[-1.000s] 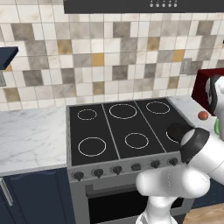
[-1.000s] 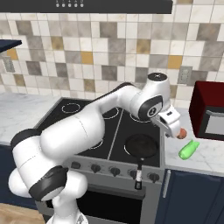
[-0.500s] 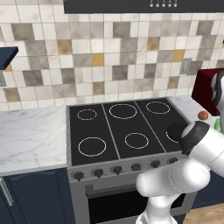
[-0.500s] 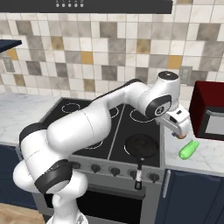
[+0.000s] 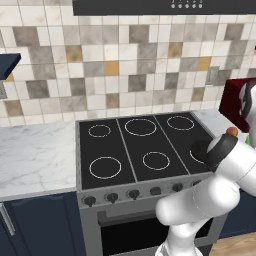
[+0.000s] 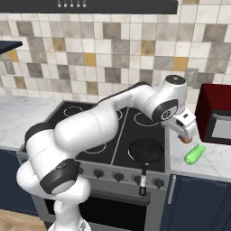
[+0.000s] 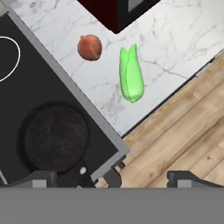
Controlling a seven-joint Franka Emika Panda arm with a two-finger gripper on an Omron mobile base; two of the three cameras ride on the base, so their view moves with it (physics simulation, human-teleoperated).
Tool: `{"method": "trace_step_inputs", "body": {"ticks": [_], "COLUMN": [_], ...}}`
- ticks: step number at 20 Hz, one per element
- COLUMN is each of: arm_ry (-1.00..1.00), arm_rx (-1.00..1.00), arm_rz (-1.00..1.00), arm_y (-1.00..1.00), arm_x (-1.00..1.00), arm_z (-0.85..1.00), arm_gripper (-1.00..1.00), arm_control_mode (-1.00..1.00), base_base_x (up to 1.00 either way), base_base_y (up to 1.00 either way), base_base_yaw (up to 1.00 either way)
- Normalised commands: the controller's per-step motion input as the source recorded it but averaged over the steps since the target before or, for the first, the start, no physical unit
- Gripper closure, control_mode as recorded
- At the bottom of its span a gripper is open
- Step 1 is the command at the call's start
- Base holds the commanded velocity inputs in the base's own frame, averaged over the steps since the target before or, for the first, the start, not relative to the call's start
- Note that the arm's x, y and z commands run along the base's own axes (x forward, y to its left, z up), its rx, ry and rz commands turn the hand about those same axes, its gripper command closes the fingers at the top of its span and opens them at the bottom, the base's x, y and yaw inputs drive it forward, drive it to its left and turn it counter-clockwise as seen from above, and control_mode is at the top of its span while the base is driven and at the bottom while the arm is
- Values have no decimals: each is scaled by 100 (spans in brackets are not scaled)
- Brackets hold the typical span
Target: Put the corn and onion in the pan. Then turn on the front right burner and set the heat to medium.
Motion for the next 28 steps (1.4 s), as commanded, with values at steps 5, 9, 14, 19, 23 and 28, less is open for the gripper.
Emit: {"method": "trace_step_inputs", "body": {"ticks": [5,9,14,19,23,28], "arm_ry": [2,7,2,0,0,0], "arm_rx": [-1,-5,-4,0,0,2], "arm_rz": [-1,0,0,0,0,8], "arm_y": [-1,-2,-8,-31,-27,-46], "arm_x": [3,0,14,39,40,30], "arm_z": [-32,-38,-37,-45,-23,2], "arm_gripper": [-100,-100,-100,-100,-100,-100], "arm_control_mode": [-100,-100,-100,-100,-100,-100], "base_base_x": [0,0,0,0,0,0], "base_base_y": [0,0,0,0,0,0], "base_base_yaw": [0,0,0,0,0,0]}}
